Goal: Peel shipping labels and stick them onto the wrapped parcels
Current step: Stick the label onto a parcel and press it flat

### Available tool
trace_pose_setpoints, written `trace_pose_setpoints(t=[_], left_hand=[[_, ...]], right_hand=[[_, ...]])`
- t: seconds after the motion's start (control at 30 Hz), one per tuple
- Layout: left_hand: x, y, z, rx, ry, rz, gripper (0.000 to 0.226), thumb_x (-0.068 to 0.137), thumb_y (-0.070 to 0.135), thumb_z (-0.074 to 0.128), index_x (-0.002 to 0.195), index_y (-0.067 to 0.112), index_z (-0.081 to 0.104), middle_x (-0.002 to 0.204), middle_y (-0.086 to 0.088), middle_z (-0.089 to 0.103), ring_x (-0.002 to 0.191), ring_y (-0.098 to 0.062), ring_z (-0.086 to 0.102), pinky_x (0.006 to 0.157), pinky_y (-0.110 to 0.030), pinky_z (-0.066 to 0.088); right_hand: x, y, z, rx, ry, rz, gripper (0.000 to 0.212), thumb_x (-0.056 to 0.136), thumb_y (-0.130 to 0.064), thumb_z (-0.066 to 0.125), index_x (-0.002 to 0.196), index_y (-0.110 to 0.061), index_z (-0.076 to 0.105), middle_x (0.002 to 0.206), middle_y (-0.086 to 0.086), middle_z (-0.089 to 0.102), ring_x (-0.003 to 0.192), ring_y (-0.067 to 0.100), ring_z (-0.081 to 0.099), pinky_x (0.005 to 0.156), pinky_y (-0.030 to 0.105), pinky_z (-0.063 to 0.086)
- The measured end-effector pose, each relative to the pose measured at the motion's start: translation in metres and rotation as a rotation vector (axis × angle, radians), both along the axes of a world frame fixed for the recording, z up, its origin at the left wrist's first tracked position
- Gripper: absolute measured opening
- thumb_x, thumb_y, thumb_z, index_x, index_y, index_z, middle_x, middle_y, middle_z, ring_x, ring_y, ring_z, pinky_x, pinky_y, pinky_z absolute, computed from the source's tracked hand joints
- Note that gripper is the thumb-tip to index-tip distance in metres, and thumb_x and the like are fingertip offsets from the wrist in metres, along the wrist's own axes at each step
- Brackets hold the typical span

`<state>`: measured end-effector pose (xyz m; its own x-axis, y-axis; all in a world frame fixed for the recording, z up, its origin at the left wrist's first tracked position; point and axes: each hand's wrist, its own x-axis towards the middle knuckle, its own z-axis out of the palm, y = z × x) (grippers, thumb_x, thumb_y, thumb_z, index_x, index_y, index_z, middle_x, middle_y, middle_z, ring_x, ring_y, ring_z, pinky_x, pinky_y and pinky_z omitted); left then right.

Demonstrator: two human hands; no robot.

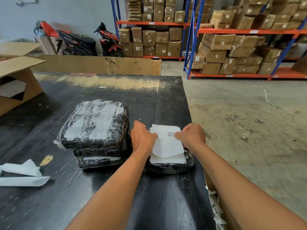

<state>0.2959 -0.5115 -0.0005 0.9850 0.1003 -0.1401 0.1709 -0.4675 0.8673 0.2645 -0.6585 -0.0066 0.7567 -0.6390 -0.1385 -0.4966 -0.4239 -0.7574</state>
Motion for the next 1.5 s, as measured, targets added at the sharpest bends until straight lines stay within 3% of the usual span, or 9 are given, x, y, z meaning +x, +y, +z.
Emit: trace_pose_setpoints(t=[0.3,0.53,0.73,0.87,1.0,1.1,1.17,1.23,1.5], left_hand=[[0.012,-0.002,-0.003,0.197,0.001,-0.092,0.023,0.082,0.002,0.071,0.079,0.023,0.062,0.103,-0.005,0.067,0.078,-0.019,0.062,0.046,-0.020,0.039],[0.026,-0.005,0.000,0.387,0.097,-0.413,0.053,0.095,0.004,0.044,0.139,0.032,0.054,0.150,-0.017,0.036,0.122,-0.038,0.052,0.097,-0.045,0.049],[0.036,-0.014,0.016,0.627,0.224,-0.492,0.045,0.097,0.004,0.039,0.141,0.008,0.047,0.142,-0.017,0.048,0.124,-0.036,0.050,0.098,-0.038,0.044],[0.038,-0.019,0.026,0.712,0.249,-0.641,0.067,0.099,-0.003,0.036,0.157,0.025,0.018,0.155,-0.011,0.033,0.131,-0.035,0.044,0.109,-0.042,0.039],[0.040,-0.026,0.031,0.885,0.289,-0.736,0.053,0.099,0.000,0.037,0.150,0.013,0.036,0.140,-0.008,0.046,0.104,-0.027,0.046,0.088,-0.034,0.038],[0.037,-0.024,0.032,0.864,0.308,-0.702,0.046,0.097,-0.003,0.037,0.142,0.005,0.043,0.124,-0.012,0.051,0.098,-0.029,0.049,0.089,-0.036,0.041],[0.035,-0.023,0.031,0.803,0.286,-0.683,0.054,0.095,-0.007,0.036,0.147,0.006,0.037,0.140,-0.015,0.047,0.113,-0.033,0.053,0.103,-0.040,0.042],[0.033,-0.022,0.032,0.801,0.258,-0.690,0.063,0.095,-0.009,0.033,0.153,0.016,0.029,0.151,-0.013,0.038,0.129,-0.035,0.046,0.109,-0.043,0.039],[0.022,-0.013,0.025,0.613,0.174,-0.463,0.049,0.098,0.000,0.033,0.145,0.009,0.044,0.144,-0.016,0.045,0.125,-0.034,0.049,0.105,-0.038,0.042]], right_hand=[[-0.001,-0.005,0.000,0.018,-0.003,0.223,0.026,0.092,-0.009,0.062,0.111,-0.025,0.057,0.109,-0.001,0.060,0.087,0.022,0.062,0.061,0.031,0.050],[0.009,-0.001,0.016,-0.035,0.206,0.440,0.064,0.097,-0.001,0.037,0.150,-0.037,0.040,0.146,0.003,0.050,0.065,0.012,0.044,0.048,0.021,0.032],[0.013,0.002,0.018,-0.042,0.312,0.397,0.047,0.094,0.003,0.038,0.139,-0.003,0.051,0.103,0.016,0.061,0.074,0.028,0.053,0.050,0.030,0.038],[0.012,0.004,0.030,-0.042,0.322,0.504,0.071,0.093,0.009,0.031,0.155,-0.026,0.029,0.135,0.014,0.054,0.068,0.023,0.053,0.042,0.028,0.040],[0.018,0.005,0.031,-0.090,0.428,0.540,0.030,0.092,0.008,0.032,0.098,-0.009,0.056,0.088,0.017,0.057,0.067,0.029,0.054,0.045,0.029,0.040],[0.013,0.007,0.033,-0.117,0.428,0.474,0.019,0.095,0.002,0.038,0.101,-0.002,0.055,0.082,0.015,0.056,0.066,0.027,0.053,0.045,0.029,0.038],[0.011,0.008,0.034,-0.092,0.392,0.469,0.048,0.096,0.003,0.036,0.142,-0.009,0.044,0.121,0.017,0.058,0.078,0.025,0.057,0.048,0.028,0.040],[0.011,0.009,0.034,-0.055,0.344,0.495,0.060,0.095,0.005,0.033,0.151,-0.016,0.035,0.139,0.012,0.052,0.083,0.023,0.055,0.050,0.026,0.038],[0.005,0.009,0.029,-0.095,0.370,0.355,0.019,0.098,-0.003,0.042,0.112,0.000,0.054,0.084,0.011,0.053,0.066,0.022,0.049,0.052,0.029,0.037]])
